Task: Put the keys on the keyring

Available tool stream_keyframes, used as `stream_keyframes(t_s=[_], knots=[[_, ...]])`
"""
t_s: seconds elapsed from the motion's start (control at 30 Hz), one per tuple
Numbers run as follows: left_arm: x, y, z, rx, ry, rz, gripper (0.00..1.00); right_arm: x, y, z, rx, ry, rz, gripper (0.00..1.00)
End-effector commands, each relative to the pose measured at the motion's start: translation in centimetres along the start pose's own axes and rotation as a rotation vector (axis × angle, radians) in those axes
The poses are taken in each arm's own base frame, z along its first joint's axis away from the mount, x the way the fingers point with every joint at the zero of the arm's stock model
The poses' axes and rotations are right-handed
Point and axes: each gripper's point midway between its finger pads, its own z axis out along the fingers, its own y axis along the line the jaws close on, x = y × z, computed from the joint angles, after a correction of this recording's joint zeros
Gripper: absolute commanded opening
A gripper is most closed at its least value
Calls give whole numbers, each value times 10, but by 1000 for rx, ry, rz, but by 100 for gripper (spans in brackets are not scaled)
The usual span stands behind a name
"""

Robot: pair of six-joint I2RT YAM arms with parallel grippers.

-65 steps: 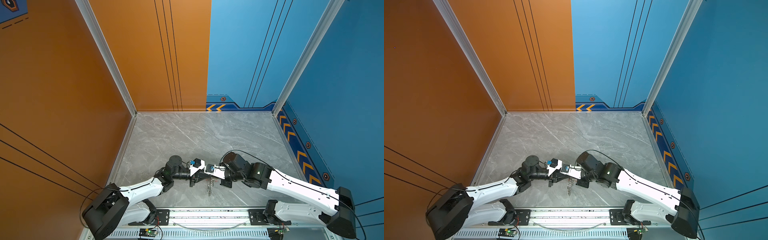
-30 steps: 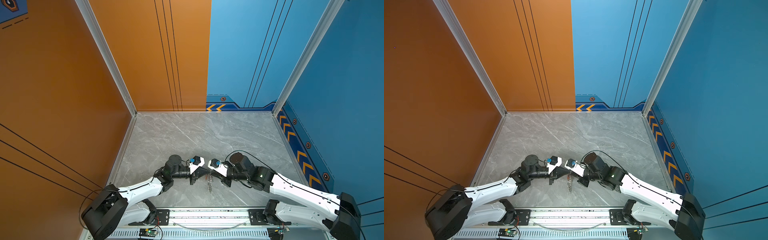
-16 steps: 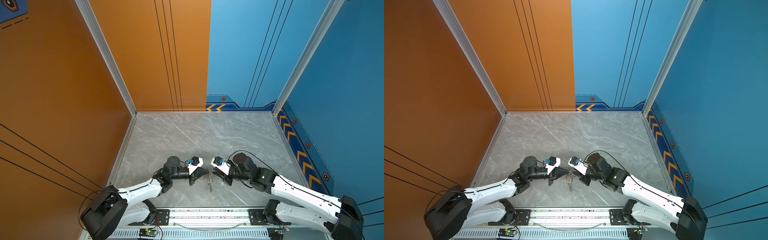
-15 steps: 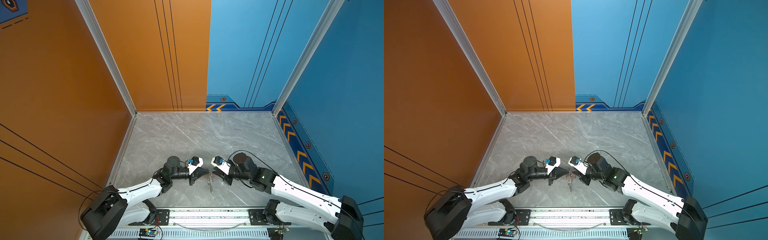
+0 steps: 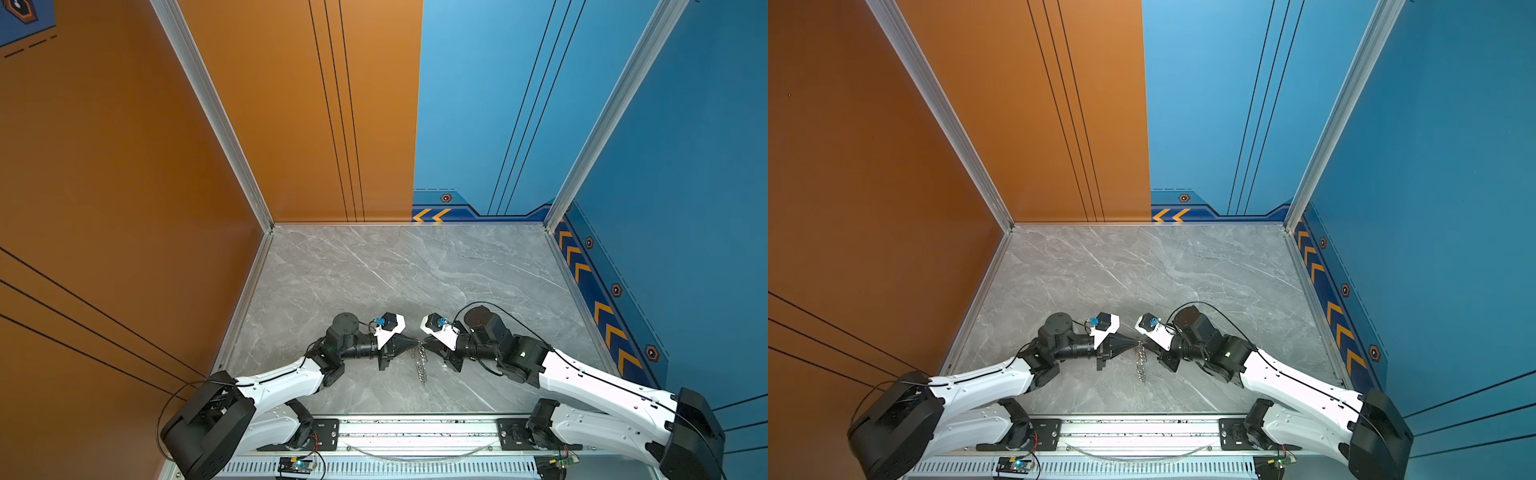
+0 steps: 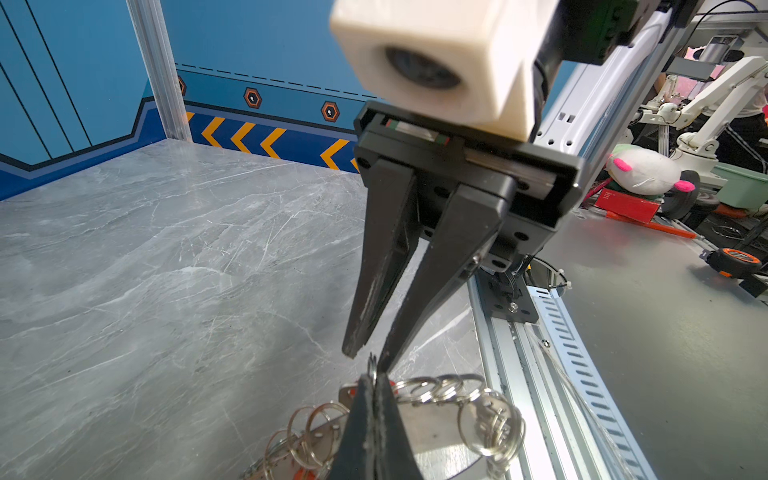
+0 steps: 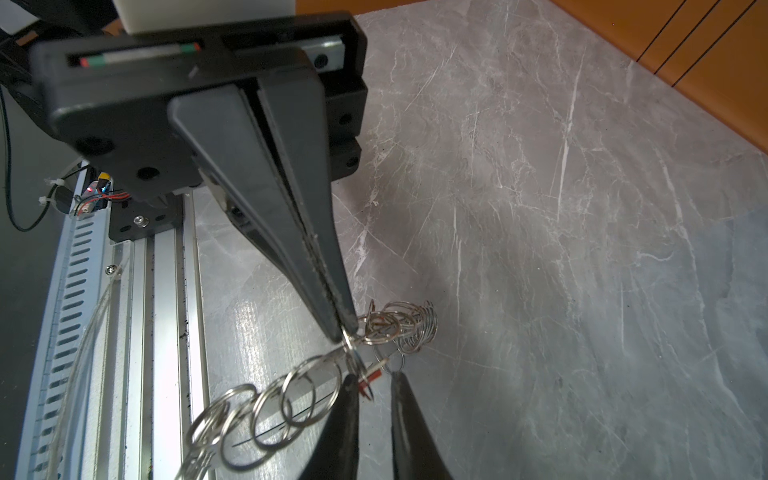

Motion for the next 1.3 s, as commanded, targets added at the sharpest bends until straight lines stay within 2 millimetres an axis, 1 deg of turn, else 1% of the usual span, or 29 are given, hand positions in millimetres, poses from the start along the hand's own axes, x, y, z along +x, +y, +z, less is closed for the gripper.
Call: stream_keyframes(t_s=[0.0,0.13,0.37,0.43,0.47,0.53,0.57,0.63,0.7,0.83,0.93,1.03,1.13,1.27], knots=[[-18,-4,-4,18,-74,35,0,4,3,5,-21,-7,18,17],[-20,-5,-4,31,-86,32,0,4,2,9,-25,-8,18,9],[-26,-6,-7,50,-129,20,0,-4,9,7,-57,-62,22,10],[-27,-3,-8,45,-140,9,0,-3,10,5,-55,-77,21,13],[-28,-1,-9,42,-146,7,0,-1,8,2,-37,-81,19,17],[-29,0,-12,46,-155,4,0,0,5,-7,1,-116,9,23],[-30,-3,-13,64,-159,9,0,-1,4,-12,17,-143,1,25],[-30,-9,-12,104,-156,24,0,-3,5,-19,21,-199,-13,28],[-29,-11,-12,113,-153,31,0,-6,10,-23,0,-236,-26,29],[-28,-15,-11,146,-147,27,0,-7,9,-21,6,-244,-42,31],[-26,-17,-9,169,-135,16,0,-12,8,-21,8,-263,-52,33],[-25,-18,-8,176,-132,11,0,-17,11,-22,-11,-282,-60,33],[-24,-18,-8,183,-130,11,0,-19,15,-23,-36,-288,-56,31],[-25,-21,-8,194,-129,12,0,-11,18,-16,-64,-235,-49,23]])
